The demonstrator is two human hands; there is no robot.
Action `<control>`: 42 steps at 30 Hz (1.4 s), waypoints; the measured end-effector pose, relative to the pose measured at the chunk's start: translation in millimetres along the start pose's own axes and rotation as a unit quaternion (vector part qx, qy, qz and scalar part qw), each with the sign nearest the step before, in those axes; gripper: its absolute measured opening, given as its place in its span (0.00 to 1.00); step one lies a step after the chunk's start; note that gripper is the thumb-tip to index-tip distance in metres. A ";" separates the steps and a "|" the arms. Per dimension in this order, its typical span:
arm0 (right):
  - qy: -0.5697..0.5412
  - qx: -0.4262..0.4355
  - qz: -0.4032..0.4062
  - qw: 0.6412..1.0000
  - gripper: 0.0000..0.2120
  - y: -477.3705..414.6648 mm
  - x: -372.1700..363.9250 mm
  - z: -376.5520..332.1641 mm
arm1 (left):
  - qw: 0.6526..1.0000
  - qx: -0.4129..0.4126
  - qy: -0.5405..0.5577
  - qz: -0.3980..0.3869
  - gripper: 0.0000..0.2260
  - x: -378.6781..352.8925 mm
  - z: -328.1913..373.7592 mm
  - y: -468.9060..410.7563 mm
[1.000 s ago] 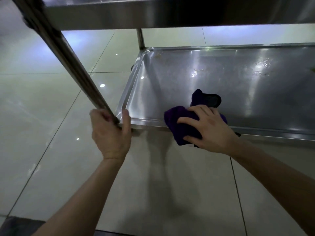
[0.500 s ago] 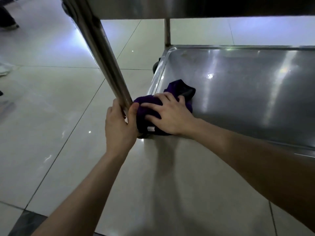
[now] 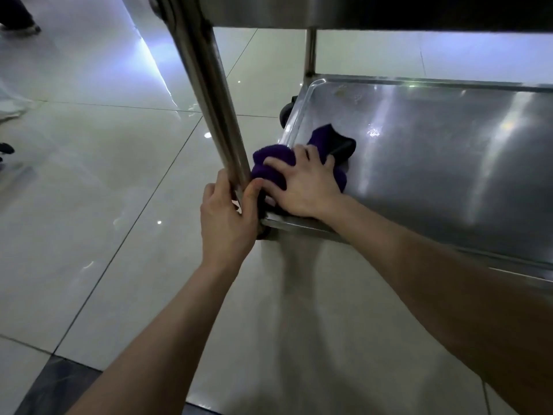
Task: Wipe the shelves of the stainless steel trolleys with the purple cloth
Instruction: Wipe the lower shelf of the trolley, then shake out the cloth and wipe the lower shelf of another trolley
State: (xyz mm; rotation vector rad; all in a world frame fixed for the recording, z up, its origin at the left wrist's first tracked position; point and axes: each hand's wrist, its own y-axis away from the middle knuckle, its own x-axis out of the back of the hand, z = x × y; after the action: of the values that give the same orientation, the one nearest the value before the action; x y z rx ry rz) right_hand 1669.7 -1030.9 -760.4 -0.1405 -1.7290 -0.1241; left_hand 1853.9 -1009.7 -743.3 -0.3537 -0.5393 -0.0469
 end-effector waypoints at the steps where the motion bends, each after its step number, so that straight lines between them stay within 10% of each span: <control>1: -0.001 0.016 0.030 0.999 0.31 27.6 -4.7 -3.3 | 1.000 0.001 -0.002 -0.001 0.13 -0.3 -0.1 -0.2; 14: 0.007 0.241 -0.048 0.969 0.27 149.5 71.4 37.1 | 0.990 0.113 -0.045 -0.068 0.16 12.4 24.6 -2.1; 17: -0.087 0.242 -0.067 0.964 0.29 163.7 101.8 14.4 | 0.943 0.239 -0.134 -0.189 0.31 35.3 33.4 -7.7; 22: -0.287 0.136 -0.165 0.934 0.27 191.2 185.6 -58.6 | 0.850 0.373 -0.088 -0.362 0.10 141.3 86.6 -4.4; 33: -0.629 -0.071 -0.229 0.739 0.30 171.0 493.3 -249.0 | 0.854 0.376 0.252 -0.257 0.20 475.8 346.4 -94.1; 42: -0.618 -0.079 -0.228 0.749 0.27 95.9 730.8 -367.7 | 0.900 0.315 0.245 -0.173 0.12 620.9 493.9 -217.1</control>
State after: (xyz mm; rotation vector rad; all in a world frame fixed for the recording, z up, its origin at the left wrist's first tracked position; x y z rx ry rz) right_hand 1926.5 -978.9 20.5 0.1322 -3.0756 -0.6604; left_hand 2113.3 -1014.5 37.3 0.3917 -0.0876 -0.2918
